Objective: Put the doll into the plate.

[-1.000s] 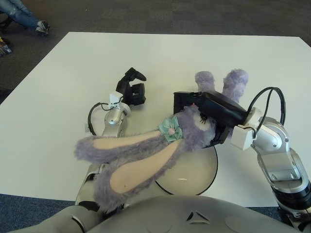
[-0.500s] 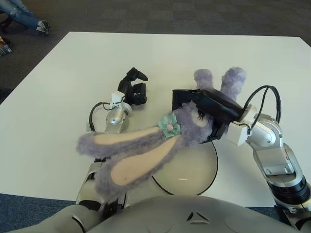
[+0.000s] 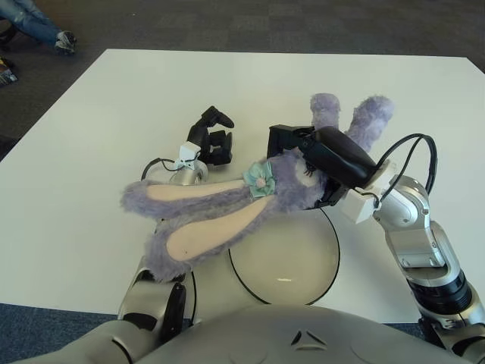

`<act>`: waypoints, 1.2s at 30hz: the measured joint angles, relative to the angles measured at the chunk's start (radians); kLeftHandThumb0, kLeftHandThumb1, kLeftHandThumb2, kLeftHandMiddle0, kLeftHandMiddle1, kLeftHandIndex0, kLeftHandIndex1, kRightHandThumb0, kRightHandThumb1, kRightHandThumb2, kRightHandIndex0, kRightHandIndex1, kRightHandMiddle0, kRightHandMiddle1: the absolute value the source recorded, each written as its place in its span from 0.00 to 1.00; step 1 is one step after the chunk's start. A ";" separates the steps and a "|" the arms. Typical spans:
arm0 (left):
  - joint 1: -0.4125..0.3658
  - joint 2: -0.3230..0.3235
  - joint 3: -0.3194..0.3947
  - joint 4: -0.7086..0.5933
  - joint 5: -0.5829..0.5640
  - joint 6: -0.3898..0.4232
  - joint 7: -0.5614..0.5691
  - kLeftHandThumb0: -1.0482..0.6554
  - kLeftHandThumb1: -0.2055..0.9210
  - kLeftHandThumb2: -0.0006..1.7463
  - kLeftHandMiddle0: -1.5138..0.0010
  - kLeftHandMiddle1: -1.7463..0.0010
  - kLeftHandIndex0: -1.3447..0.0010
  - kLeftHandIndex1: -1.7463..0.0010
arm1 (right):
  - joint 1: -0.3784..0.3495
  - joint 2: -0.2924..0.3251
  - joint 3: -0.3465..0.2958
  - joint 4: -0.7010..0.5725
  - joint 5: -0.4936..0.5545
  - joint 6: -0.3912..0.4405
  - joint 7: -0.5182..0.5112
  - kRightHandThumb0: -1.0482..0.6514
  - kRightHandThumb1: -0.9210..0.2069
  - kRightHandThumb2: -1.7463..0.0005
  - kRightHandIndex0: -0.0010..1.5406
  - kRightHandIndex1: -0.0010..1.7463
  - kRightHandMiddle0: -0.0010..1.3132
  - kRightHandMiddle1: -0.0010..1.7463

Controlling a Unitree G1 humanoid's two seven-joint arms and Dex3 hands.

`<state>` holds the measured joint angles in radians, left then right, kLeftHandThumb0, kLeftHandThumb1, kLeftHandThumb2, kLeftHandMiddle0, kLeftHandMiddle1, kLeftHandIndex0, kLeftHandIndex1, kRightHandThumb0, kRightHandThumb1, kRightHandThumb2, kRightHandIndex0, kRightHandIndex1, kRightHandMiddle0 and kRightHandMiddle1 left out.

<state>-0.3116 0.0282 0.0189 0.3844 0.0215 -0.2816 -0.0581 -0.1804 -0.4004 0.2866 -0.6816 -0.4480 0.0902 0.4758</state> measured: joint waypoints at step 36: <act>0.045 -0.021 -0.013 -0.135 -0.008 0.174 0.002 0.36 0.57 0.67 0.25 0.00 0.61 0.00 | -0.051 -0.037 -0.051 0.001 0.201 -0.016 0.130 0.62 0.81 0.06 0.52 1.00 0.53 0.95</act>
<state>-0.2669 0.0069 0.0058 0.2492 0.0135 -0.1072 -0.0562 -0.2317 -0.4375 0.2353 -0.6801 -0.2471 0.0737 0.6059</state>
